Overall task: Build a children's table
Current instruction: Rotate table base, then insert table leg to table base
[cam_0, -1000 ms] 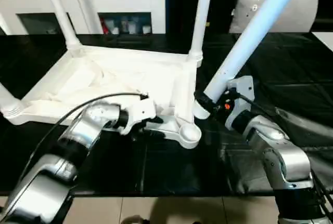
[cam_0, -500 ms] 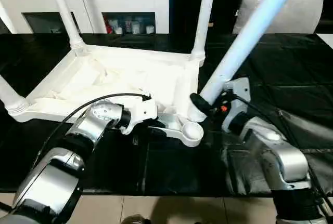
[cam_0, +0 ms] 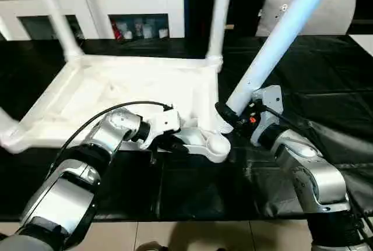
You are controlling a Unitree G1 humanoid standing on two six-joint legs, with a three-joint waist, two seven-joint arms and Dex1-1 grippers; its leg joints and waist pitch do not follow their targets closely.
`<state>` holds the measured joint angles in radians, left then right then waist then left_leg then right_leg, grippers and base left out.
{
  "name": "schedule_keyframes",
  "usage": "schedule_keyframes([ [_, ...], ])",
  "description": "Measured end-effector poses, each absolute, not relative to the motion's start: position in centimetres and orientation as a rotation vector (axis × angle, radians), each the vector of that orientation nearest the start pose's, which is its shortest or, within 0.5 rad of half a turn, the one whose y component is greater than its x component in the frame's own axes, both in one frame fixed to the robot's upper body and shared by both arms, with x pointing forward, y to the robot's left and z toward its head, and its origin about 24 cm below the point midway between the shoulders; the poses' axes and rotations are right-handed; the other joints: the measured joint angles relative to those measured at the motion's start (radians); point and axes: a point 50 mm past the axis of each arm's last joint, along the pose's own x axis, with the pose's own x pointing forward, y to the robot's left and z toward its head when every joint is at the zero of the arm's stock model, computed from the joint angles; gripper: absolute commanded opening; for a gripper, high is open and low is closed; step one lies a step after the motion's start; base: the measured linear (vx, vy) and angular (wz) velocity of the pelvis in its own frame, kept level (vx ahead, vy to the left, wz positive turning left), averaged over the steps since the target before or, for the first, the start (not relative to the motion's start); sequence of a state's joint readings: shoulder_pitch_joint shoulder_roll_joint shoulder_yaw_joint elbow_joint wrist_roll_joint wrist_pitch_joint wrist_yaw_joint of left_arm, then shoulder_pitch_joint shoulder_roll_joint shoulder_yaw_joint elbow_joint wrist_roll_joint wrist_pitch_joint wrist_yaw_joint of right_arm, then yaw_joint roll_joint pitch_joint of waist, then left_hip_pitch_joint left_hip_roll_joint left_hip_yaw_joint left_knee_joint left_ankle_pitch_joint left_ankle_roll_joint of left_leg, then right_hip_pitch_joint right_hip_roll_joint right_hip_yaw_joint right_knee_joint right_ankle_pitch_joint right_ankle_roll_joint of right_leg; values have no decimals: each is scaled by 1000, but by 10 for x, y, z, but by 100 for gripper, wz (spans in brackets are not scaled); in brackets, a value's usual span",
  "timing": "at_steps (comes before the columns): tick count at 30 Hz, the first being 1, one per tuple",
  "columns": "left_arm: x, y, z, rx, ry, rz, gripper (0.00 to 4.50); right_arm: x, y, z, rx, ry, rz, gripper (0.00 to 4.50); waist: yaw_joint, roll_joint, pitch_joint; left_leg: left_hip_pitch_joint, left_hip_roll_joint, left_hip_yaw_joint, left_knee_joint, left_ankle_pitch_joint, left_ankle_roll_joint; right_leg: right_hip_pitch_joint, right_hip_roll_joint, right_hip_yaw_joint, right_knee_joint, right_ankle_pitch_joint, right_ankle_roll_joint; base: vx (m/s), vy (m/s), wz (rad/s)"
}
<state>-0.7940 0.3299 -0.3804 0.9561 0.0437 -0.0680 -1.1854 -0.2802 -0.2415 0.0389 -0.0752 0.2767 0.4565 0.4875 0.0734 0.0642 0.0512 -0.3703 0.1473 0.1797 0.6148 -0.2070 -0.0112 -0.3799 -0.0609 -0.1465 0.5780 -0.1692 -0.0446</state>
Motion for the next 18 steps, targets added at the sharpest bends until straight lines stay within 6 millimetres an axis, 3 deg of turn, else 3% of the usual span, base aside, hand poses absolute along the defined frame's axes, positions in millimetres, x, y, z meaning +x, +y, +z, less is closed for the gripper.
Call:
schedule_keyframes([
  [4,336,125,46,461,506,-1274,0,287,-133,91,-29,162,751,191,-16,3,-1,5,0,1,-1,0,0,5,0,0,-1,-1,1,0,0,0],
  [10,321,125,41,467,422,-1286,0,292,-130,79,-53,231,764,191,-15,6,-3,6,0,1,-1,0,0,6,0,0,-1,-1,1,0,0,0],
  [18,314,125,41,475,421,-1251,0,300,-126,83,-26,252,808,191,-15,6,-4,5,0,1,-5,0,0,5,0,0,-2,-4,2,0,0,0],
])
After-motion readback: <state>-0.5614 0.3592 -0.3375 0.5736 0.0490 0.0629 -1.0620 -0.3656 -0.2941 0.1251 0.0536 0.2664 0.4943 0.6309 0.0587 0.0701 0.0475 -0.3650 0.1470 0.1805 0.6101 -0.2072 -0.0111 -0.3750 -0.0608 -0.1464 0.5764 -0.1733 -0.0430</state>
